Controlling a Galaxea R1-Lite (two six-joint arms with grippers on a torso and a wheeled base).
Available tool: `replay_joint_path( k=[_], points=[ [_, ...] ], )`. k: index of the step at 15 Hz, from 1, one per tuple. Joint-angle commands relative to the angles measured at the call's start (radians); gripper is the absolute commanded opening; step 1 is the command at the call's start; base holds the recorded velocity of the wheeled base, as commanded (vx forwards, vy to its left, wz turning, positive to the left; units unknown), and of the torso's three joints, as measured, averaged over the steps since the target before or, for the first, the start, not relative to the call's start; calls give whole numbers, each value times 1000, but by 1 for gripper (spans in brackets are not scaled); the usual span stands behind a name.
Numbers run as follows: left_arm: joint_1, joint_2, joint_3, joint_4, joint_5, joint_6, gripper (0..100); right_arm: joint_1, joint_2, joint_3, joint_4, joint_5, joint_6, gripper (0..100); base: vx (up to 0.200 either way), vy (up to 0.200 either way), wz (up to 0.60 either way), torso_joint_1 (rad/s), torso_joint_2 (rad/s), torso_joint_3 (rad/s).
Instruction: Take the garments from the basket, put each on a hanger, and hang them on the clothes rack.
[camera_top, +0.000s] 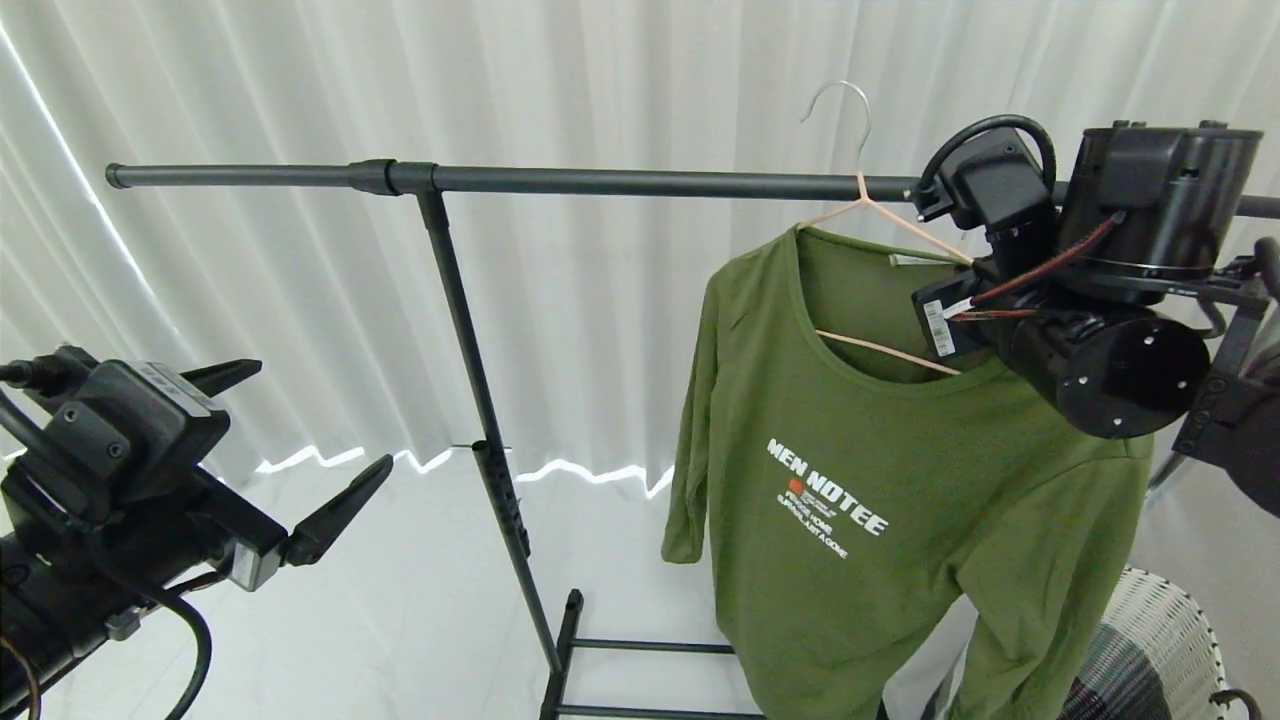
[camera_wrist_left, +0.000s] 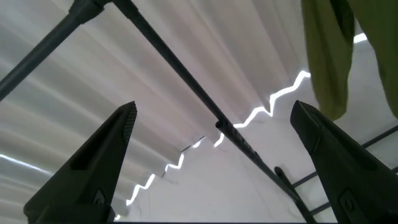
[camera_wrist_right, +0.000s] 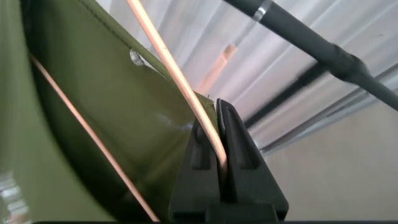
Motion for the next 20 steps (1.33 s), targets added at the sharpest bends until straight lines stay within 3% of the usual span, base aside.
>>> replay_joint_path(
  k=[1,3,20],
  points=[
    [-4,1,1,0,-1,0,100,1,20,0,-1,-4,5,0,200,0,0,2,7,-2],
    [-10,1,2,0,-1,-2,100,1,35,-1,-1,-5,7,0,200,0,0,5,7,5],
    [-30,0,16,0,0,-3,100,11,227,-110,5,-18,24,0,0,0,0,0,0,0]
  ],
)
